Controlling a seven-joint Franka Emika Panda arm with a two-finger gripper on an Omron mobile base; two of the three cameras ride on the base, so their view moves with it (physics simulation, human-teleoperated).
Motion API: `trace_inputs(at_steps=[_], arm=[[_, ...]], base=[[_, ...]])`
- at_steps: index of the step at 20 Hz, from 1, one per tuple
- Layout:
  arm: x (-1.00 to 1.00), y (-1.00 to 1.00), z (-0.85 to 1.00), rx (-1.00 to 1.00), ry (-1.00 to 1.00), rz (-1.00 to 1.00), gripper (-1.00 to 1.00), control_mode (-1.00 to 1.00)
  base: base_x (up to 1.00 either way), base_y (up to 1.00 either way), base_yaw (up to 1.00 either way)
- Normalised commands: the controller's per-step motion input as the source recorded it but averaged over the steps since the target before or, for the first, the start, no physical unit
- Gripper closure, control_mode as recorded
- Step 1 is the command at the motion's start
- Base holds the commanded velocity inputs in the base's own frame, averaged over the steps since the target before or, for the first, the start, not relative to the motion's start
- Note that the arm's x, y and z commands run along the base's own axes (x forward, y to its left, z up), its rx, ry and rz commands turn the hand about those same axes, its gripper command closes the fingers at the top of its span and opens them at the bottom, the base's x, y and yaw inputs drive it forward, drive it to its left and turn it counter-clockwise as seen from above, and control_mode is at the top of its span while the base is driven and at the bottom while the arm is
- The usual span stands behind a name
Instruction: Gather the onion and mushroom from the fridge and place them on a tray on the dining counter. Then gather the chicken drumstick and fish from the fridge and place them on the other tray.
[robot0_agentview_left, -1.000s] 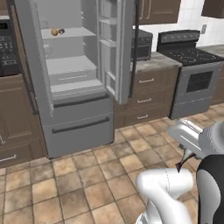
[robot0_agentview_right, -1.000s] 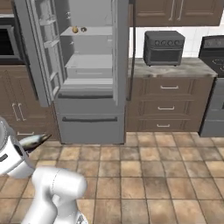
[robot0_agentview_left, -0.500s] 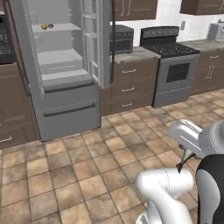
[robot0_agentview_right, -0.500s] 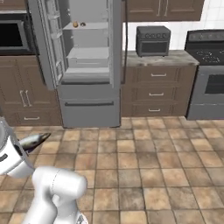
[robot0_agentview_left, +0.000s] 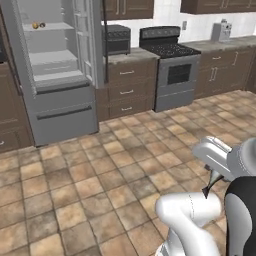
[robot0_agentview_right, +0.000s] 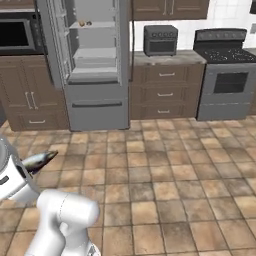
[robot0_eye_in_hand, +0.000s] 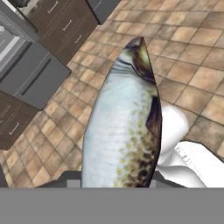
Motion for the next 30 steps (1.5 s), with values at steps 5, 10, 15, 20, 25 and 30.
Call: trace_inputs(at_steps=[5, 10, 15, 20, 25, 30], arm=[[0.00, 0.00, 0.00, 0.00, 0.00, 0.00, 1.00, 1.00], [0.00, 0.00, 0.00, 0.00, 0.00, 0.00, 1.00, 1.00], [0.00, 0.00, 0.00, 0.00, 0.00, 0.00, 1.00, 1.00], [0.00, 0.00, 0.00, 0.00, 0.00, 0.00, 1.00, 1.00], [0.00, 0.00, 0.00, 0.00, 0.00, 0.00, 1.00, 1.00], [0.00, 0.00, 0.00, 0.00, 0.00, 0.00, 1.00, 1.00]], base=[[-1.00, -0.44, -0.15], [-1.00, -0.54, -0.16], [-1.00, -0.59, -0.16], [-1.00, -0.66, -0.17], [-1.00, -0.82, -0.17], [-0.83, -0.95, -0.14]])
